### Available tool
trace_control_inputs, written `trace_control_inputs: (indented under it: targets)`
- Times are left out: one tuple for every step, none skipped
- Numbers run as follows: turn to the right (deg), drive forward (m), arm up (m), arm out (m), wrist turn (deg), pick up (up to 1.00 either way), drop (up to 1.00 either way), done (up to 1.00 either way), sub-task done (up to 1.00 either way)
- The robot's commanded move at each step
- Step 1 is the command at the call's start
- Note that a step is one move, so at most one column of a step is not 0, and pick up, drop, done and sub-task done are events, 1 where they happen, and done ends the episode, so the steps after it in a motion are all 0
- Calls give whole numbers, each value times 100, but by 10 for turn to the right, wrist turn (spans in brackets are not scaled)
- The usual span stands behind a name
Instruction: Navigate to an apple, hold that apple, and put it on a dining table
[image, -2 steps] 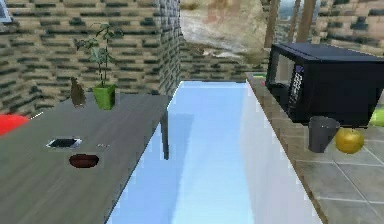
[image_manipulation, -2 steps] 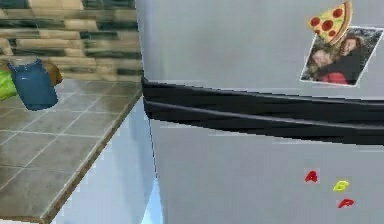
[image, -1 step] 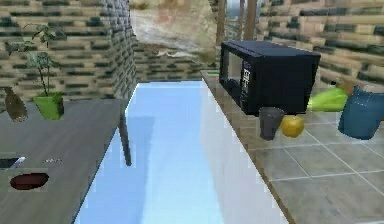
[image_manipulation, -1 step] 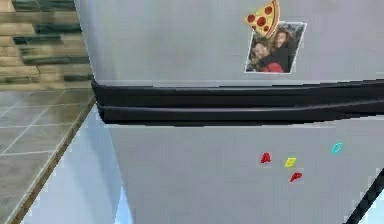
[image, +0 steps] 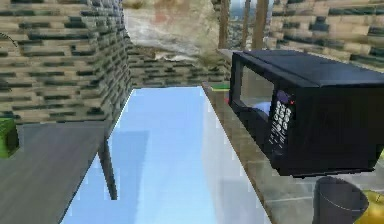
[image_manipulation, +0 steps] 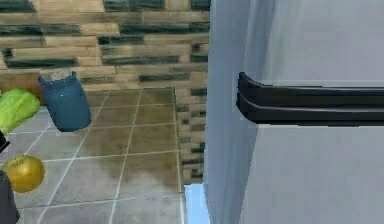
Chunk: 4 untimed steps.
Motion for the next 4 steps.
trace_control_inputs:
  targets:
    - [-360,0,0,0,0,0,0,0,0]
    - [0,0,50,0,0,0,0,0,0]
    - [0,0,38,0,0,0,0,0,0]
    - [0,0,0,26,0,0,0,0,0]
